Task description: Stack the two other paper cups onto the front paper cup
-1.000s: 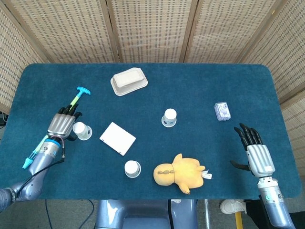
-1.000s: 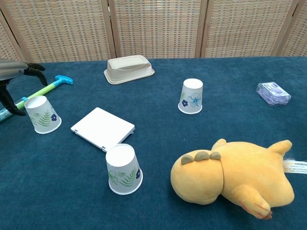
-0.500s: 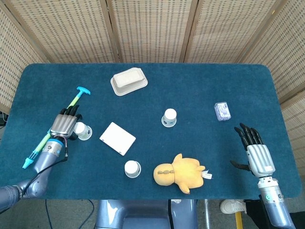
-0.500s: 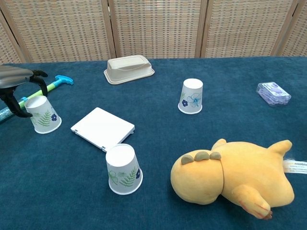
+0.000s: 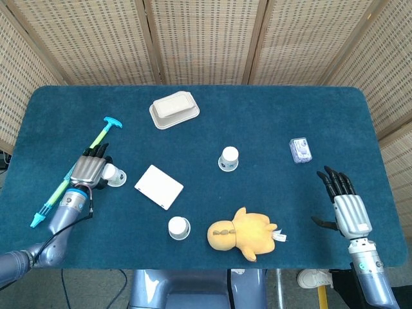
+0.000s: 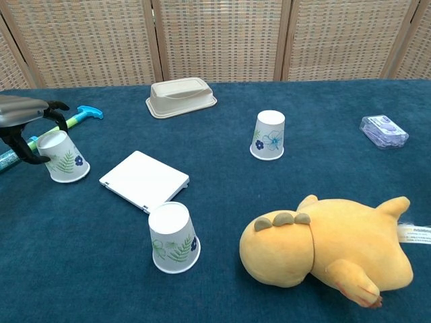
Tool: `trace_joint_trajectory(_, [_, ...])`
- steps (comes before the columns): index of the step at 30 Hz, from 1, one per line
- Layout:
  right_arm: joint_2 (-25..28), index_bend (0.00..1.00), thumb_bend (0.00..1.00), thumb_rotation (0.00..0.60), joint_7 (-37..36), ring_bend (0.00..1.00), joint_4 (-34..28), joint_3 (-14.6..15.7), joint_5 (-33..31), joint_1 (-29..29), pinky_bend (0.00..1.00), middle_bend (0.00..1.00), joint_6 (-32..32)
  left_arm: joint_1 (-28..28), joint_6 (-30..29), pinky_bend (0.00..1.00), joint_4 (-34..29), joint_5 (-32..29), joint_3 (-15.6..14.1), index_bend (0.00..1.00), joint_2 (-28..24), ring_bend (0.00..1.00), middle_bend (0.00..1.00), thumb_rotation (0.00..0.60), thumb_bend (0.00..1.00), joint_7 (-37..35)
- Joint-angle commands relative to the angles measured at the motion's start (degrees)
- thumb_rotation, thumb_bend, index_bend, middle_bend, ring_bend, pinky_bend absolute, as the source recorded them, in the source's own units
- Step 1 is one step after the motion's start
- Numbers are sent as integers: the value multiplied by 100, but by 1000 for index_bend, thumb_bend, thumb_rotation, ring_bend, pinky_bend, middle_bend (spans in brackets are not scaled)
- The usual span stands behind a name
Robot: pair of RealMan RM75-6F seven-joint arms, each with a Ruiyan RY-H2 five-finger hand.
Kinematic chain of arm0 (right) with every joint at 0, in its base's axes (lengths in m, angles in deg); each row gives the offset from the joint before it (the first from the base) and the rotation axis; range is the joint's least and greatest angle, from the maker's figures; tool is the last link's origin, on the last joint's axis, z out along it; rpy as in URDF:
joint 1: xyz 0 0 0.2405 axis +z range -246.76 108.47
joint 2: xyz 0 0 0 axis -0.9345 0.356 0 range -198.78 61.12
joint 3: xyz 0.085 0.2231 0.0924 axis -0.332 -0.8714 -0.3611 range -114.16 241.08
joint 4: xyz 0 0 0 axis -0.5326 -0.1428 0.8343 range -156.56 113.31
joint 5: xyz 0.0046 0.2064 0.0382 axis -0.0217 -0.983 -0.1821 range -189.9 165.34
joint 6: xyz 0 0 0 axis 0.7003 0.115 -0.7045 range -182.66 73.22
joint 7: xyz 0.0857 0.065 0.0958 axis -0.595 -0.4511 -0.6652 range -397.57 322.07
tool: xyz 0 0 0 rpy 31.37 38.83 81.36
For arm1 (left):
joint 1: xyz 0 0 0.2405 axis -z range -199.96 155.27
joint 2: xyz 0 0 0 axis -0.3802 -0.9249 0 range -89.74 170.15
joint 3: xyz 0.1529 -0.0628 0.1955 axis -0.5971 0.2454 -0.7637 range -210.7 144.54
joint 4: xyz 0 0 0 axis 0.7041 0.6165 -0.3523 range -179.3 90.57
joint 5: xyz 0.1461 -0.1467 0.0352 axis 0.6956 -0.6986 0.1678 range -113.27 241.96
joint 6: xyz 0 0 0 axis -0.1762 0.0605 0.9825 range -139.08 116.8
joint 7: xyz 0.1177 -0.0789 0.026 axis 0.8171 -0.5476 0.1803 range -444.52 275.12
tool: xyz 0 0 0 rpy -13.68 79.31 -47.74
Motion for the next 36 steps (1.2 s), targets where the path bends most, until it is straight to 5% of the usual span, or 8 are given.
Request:
trace_joint_trajectory(1, [-5,0,175,600,5,0,-1,1,2,3,0,0,3,-94,-236,102,-482,345,65,389,-352,0,0,600,337,-245])
trace_joint_trajectory(8, [-16,0,175,600,22,0,-8,9,-3,10,0,0,28,-296,-655,102,-1701,1320,88,385,-1021,0,0,600,337,-767])
trace_joint_trajectory(17, [-9,0,175,600,5,0,-7,1,-3,5,0,0,12,-387,-888,102,-2778,2527,-209,380,-1070,0,0,600,336,-868])
trace_joint_trajectory(36, [46,0,174,600,-186,0,27,-52,-28,-28,0,0,-64,-210,-602,97,-3404,2580,-438,366,-679,0,0,600,336,-136])
